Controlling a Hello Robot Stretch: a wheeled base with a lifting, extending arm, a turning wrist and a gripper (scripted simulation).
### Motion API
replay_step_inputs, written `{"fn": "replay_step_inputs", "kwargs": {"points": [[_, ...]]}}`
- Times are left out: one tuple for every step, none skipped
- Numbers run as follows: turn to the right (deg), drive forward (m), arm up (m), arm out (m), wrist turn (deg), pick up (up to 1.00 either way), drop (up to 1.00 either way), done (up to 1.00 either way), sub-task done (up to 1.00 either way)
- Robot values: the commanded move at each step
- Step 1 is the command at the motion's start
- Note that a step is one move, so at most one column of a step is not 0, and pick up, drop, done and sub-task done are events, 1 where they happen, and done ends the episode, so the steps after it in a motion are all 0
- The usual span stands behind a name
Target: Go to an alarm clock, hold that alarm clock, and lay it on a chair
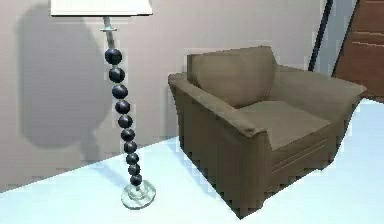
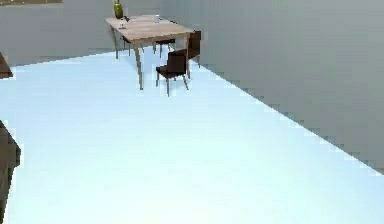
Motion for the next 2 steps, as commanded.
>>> {"fn": "replay_step_inputs", "kwargs": {"points": [[45.0, 0.0, 0.0, 0.0, 0.0, 0.0, 0.0, 0.0, 0.0], [6.0, 0.0, 0.0, 0.0, 0.0, 0.0, 0.0, 0.0, 0.0]]}}
